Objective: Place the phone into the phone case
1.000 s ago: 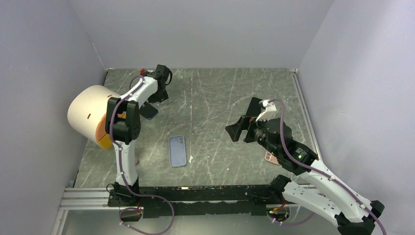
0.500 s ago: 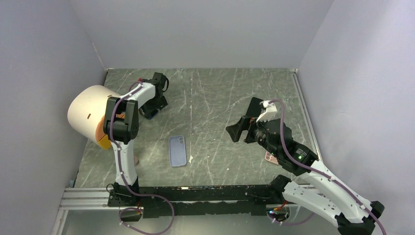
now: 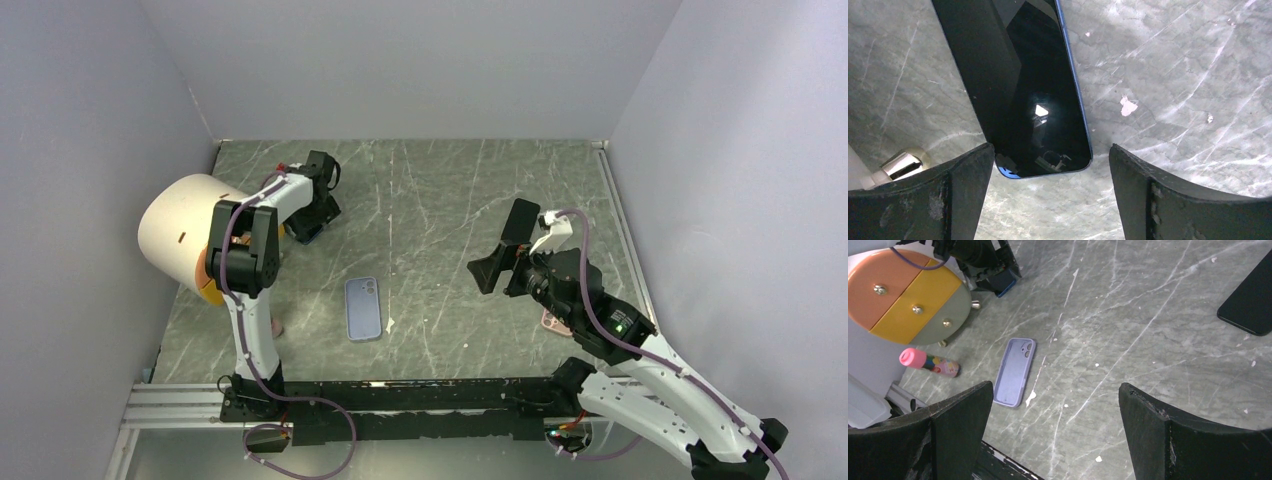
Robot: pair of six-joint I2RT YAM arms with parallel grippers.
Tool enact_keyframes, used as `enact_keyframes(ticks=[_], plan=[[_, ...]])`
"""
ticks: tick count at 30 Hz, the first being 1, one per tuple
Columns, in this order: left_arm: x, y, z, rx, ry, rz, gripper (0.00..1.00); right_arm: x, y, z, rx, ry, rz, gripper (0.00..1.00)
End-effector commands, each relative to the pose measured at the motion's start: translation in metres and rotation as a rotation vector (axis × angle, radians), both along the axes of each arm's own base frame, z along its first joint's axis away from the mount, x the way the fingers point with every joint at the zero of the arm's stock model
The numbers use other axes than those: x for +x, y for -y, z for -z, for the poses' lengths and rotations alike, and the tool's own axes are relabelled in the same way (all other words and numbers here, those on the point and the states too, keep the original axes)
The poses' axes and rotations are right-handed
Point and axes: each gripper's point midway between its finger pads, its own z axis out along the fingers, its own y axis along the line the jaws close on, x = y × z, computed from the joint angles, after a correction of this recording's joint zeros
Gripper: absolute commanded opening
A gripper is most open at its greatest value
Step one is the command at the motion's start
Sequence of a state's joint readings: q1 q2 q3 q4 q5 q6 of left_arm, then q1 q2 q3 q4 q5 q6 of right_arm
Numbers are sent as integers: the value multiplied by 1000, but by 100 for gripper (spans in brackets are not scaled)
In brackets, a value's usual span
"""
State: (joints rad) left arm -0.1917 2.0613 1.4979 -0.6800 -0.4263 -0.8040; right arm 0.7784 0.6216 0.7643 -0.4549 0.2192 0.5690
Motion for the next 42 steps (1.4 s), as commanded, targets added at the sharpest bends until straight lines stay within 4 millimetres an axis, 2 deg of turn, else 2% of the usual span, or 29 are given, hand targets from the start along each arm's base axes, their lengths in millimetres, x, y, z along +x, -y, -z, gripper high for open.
enact_keyframes(ticks=[1,4,8,14,23,26,31,36,42], plan=[[-10,16,21,-90,-44,23,88,4,3,0,-5,4,26,99],[-9,23,24,-128,-45,45,86,4,4,2,-16,1,31,99],[-6,33,27,-172,-43,73,78,4,7,6,-14,0,42,99],[-4,45,30,-197,-62,107,77,5,9,7,-20,5,51,99],[-6,82,30,-225,-69,217,76,6,11,13,-40,-10,64,99],[-7,75,18,-182,-53,187,78,5,11,12,-32,-10,59,99],[-4,42,-11,-57,7,74,83,2,13,9,-20,3,60,99],[-8,16,-16,-37,13,-20,93,0,15,9,-12,9,59,99],[-5,9,-19,-23,30,-51,94,-1,17,9,-13,12,61,99]])
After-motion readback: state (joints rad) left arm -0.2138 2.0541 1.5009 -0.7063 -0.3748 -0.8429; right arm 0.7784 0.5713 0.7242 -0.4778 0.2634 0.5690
